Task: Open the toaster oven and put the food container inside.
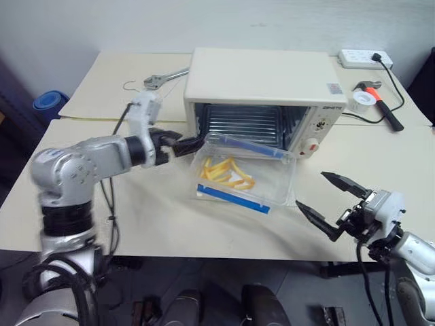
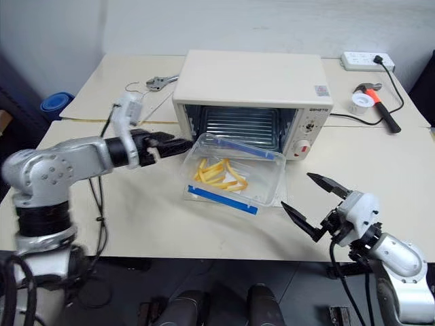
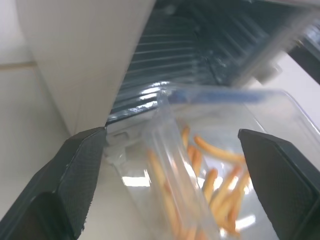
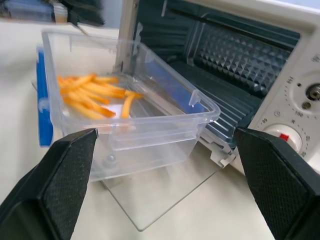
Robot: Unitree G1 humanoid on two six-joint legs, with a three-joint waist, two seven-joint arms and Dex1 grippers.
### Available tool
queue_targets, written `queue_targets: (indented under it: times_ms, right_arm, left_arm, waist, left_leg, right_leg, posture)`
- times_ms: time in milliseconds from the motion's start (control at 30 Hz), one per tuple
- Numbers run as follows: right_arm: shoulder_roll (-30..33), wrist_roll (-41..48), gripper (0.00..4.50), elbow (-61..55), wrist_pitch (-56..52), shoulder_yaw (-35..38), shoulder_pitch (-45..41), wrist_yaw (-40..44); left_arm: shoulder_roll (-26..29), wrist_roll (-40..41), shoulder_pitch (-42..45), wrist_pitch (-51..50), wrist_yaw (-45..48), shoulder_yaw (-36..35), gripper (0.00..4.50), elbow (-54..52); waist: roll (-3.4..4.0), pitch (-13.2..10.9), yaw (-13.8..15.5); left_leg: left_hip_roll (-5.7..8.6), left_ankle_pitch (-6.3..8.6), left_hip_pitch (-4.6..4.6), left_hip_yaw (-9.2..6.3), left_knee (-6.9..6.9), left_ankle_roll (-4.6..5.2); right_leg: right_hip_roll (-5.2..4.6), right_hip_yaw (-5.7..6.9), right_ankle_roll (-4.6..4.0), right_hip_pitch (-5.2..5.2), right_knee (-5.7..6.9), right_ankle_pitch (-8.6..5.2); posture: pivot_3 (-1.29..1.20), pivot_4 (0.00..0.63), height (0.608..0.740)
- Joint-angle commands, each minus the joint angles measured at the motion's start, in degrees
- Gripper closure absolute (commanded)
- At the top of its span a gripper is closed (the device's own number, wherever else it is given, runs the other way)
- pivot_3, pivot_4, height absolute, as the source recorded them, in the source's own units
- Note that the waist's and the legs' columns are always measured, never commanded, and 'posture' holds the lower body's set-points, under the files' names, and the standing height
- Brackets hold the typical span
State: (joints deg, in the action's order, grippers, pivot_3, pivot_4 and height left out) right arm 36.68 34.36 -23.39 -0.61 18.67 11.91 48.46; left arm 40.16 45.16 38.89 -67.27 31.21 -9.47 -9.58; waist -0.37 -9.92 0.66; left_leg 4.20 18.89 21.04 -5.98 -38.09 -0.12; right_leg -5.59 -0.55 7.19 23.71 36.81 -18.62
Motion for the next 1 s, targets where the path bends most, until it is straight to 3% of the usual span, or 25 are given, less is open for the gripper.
queue_targets:
  times_ms: [33, 100, 200, 433, 500, 733, 1000]
  right_arm:
    - [5.4, 7.5, 0.38, -5.5, -8.8, 1.6, 4.2, 4.7]
    - [9.2, 9.1, 0.93, -8.7, -14.4, -0.4, 8.5, 7.2]
    - [9.8, 9.3, 1.94, -11.3, -18.0, -5.5, 9.1, 7.1]
    - [3.3, 3.2, 4.40, -9.1, -17.6, -14.7, -1.2, 3.2]
    - [2.4, 1.9, 4.50, -7.3, -17.7, -15.1, -5.0, 2.1]
    - [-0.3, -3.9, 4.50, 1.1, -14.7, -14.9, -17.6, -0.8]
    - [-4.3, -12.7, 4.50, 17.1, -4.5, -15.7, -28.5, -2.1]
  left_arm:
    - [7.0, -6.7, -6.7, 19.5, 18.5, 2.8, 0.00, -0.9]
    - [11.3, -11.4, -13.3, 30.6, 28.2, 4.4, 0.61, 1.0]
    - [13.3, -15.5, -20.0, 38.9, 34.4, 7.9, 1.49, -0.1]
    - [4.2, -15.8, -22.9, 42.3, 34.1, 12.9, 3.71, -3.5]
    - [-0.8, -17.6, -21.2, 43.0, 29.4, 13.8, 4.32, -2.1]
    - [-13.2, -22.6, -16.6, 43.3, 15.7, 14.4, 4.32, 1.5]
    - [-21.7, -26.2, -11.9, 47.8, 5.2, 11.6, 4.32, 8.6]
  waist:
    - [0.04, 0.0, 0.0]
    - [0.08, 0.0, 0.3]
    - [0.09, 0.0, 0.7]
    - [0.08, 0.0, 1.0]
    - [0.08, 0.0, 0.8]
    - [0.04, 0.0, 0.6]
    - [0.03, 0.0, 0.7]
  left_leg:
    - [-0.02, 0.00, 0.01, -0.02, 0.00, 0.00]
    - [-0.03, 0.00, 0.02, -0.03, 0.02, 0.01]
    - [-0.10, 0.02, 0.04, -0.15, 0.06, 0.04]
    - [-0.02, -0.01, 0.16, -0.23, 0.00, 0.15]
    - [-0.02, 0.00, 0.15, -0.24, 0.01, 0.16]
    - [-0.01, -0.01, 0.12, -0.06, -0.03, 0.16]
    - [0.04, -0.02, 0.12, 0.01, -0.13, 0.16]
  right_leg:
    - [-0.02, 0.01, -0.01, -0.02, -0.05, 0.00]
    - [-0.06, 0.01, -0.03, -0.09, -0.26, -0.01]
    - [-0.09, -0.15, -0.12, -0.24, -0.51, 0.02]
    - [-0.15, -0.20, -0.06, -0.34, -0.72, 0.12]
    - [-0.13, -0.15, -0.04, -0.32, -0.70, 0.13]
    - [-0.04, 0.10, 0.01, -0.11, -0.36, 0.16]
    - [0.04, 0.10, 0.01, -0.07, -0.27, 0.16]
  posture:
    - [0.00, 0.150, 0.740]
    - [0.00, 0.150, 0.740]
    - [0.00, 0.150, 0.740]
    - [0.00, 0.150, 0.740]
    - [0.00, 0.150, 0.740]
    - [0.00, 0.150, 0.740]
    - [0.00, 0.150, 0.740]
